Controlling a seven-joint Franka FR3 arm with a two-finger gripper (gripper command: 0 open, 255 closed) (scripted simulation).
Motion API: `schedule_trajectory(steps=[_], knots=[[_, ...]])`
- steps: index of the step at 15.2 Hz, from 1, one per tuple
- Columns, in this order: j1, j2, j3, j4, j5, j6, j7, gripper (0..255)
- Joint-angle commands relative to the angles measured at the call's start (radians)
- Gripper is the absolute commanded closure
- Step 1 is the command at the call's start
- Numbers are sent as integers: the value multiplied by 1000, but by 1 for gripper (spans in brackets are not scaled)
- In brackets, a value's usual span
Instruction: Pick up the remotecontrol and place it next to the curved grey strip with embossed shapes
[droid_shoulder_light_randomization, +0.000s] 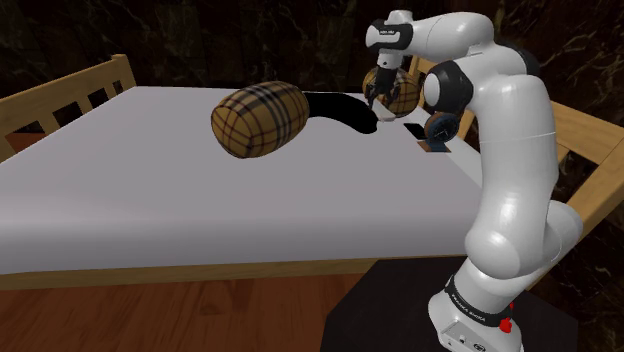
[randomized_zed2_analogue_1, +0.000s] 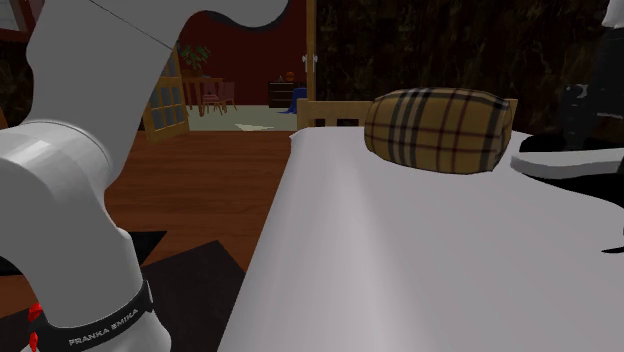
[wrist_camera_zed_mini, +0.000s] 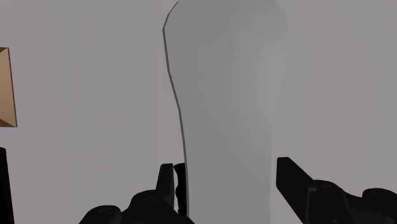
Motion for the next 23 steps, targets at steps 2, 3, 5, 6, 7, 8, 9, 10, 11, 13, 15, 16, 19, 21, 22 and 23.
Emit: schedule_trajectory(steps=[2, 3, 5, 6, 7, 8, 9, 10, 11, 13, 15, 16, 19, 21, 22, 23], knots=[[11, -11, 0, -58, -2, 47, -2, 255], [13, -12, 0, -72, -2, 61, -3, 255], [16, -12, 1, -100, -1, 88, -5, 255], [18, -11, 1, -113, -1, 101, -6, 255], [19, -11, 1, -126, 0, 114, -7, 255], [20, -10, 2, -138, 1, 127, -9, 255], [22, -8, 3, -150, 2, 140, -10, 255], [23, -7, 3, -161, 3, 152, -11, 255], [24, -5, 4, -172, 4, 164, -12, 255], [25, -1, 5, -192, 6, 189, -15, 255], [26, 4, 7, -212, 9, 213, -17, 255], [27, 7, 8, -221, 10, 224, -19, 255], [28, 17, 10, -246, 15, 259, -23, 255], [28, 25, 12, -261, 19, 281, -26, 255], [28, 29, 14, -268, 21, 292, -27, 255], [28, 33, 15, -275, 23, 303, -29, 255]])
